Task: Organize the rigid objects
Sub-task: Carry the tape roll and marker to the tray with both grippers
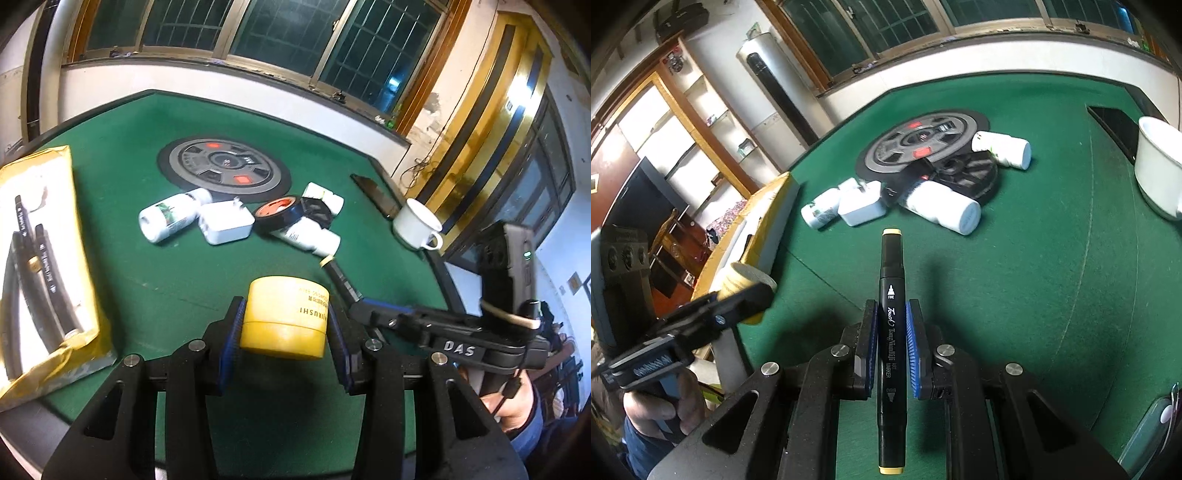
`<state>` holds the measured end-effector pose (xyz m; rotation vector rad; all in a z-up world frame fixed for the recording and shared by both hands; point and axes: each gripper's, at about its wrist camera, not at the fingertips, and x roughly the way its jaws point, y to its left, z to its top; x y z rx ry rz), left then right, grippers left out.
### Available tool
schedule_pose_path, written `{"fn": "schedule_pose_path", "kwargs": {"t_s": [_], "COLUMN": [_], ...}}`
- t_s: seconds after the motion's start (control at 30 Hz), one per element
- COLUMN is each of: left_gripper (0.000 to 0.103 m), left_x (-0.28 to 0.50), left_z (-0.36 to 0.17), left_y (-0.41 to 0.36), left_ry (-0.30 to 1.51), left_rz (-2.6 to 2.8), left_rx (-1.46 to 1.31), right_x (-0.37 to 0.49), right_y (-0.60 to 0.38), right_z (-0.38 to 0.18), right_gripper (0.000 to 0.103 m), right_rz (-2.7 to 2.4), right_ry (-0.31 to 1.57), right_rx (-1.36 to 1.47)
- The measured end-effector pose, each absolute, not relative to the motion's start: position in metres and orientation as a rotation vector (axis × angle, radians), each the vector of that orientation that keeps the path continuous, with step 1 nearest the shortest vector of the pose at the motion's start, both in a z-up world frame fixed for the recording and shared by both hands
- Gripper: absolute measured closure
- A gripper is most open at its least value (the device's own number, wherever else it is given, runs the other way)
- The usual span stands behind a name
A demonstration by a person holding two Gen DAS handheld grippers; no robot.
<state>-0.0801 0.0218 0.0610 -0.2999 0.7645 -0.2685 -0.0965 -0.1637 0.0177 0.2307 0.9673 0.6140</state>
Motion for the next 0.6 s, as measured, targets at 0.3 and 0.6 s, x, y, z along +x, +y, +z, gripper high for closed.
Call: {"fn": "schedule_pose_path", "kwargs": {"t_s": [0.3, 0.6], "left_gripper": [0.063, 0.063], "left_x": [-0.0752, -0.0745], "left_z": [0.0581, 0.0643], "left_y": [0.0221, 0.0269], "left_ry": [0.766, 0.746], "left_rz": [-0.299, -0.319], "left_rx": [-0.325, -0.342], "right_x": [-0.0910, -0.0897], "right_y": [-0.1656, -0.1703], "right_z": [0.0118, 0.0128], "right_gripper": [0.090, 0.090], "right_rz": [0.631, 0.650], "right_ry": [1.012, 0.999], "right_rx": [0.264, 0.288]}}
